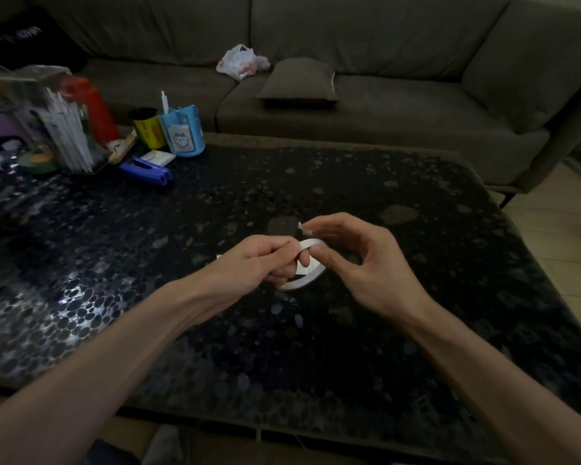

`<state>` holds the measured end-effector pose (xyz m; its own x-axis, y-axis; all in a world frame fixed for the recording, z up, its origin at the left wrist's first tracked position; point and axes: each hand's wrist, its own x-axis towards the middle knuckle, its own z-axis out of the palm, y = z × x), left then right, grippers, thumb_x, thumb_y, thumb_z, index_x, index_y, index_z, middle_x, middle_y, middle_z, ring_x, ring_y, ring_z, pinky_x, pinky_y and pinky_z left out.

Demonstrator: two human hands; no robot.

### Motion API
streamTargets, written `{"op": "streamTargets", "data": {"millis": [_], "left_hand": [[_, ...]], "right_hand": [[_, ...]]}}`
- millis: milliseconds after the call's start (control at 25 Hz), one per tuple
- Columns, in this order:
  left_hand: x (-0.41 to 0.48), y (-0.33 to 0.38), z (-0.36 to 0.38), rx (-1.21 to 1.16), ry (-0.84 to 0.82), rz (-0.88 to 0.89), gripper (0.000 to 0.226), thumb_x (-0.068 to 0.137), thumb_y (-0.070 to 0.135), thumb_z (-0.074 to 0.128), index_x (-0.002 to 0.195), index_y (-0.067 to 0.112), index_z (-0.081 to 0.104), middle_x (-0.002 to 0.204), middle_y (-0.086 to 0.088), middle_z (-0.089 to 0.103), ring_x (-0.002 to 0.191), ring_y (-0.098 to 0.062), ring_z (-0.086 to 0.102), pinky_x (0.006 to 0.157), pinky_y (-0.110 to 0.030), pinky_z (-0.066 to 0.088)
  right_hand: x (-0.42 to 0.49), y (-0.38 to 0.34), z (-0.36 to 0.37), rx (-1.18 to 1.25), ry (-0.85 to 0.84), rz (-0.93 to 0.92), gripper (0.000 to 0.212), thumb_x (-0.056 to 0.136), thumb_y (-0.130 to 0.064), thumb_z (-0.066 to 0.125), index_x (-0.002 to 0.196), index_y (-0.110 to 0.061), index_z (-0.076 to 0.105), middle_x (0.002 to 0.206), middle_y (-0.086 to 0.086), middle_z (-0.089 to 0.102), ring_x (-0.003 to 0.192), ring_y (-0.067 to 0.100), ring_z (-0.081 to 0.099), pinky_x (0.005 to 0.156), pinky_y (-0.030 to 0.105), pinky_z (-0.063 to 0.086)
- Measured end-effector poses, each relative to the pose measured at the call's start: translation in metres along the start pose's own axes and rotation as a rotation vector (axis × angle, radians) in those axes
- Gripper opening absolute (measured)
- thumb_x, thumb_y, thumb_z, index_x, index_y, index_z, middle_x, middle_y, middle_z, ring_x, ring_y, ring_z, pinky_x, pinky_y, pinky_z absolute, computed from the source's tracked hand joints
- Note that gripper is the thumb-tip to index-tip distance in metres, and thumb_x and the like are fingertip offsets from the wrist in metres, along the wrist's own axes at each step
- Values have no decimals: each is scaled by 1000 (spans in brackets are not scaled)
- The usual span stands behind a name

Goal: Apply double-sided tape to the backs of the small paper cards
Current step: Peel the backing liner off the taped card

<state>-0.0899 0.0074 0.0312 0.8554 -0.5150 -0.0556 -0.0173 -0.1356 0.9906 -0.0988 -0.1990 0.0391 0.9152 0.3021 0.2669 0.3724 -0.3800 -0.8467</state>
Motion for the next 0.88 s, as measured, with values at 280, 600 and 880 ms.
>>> {"op": "streamTargets", "data": {"millis": [280,600,880], "left_hand": [[-5,0,-10,-57,-139,-5,30,106,37,50,100,19,73,70,5,49,66,-9,44,68,-21,42],[-5,2,7,-742,-261,-146,23,104,26,53,90,15,67,58,8,45,48,-5,42,55,-21,42],[-2,0,17,-827,-149,-174,35,106,35,50,96,14,77,53,11,35,41,-4,30,46,-17,33]], "right_hand": [[-2,-1,2,151,74,82,30,92,-8,75,117,-25,73,106,-9,77,104,4,73,95,26,59],[-3,-6,5,408,60,145,31,93,-8,72,122,-16,70,104,6,79,103,15,76,95,28,59],[-2,-5,6,446,110,202,33,91,-9,76,121,-22,72,107,-2,79,105,7,74,92,18,56]]}}
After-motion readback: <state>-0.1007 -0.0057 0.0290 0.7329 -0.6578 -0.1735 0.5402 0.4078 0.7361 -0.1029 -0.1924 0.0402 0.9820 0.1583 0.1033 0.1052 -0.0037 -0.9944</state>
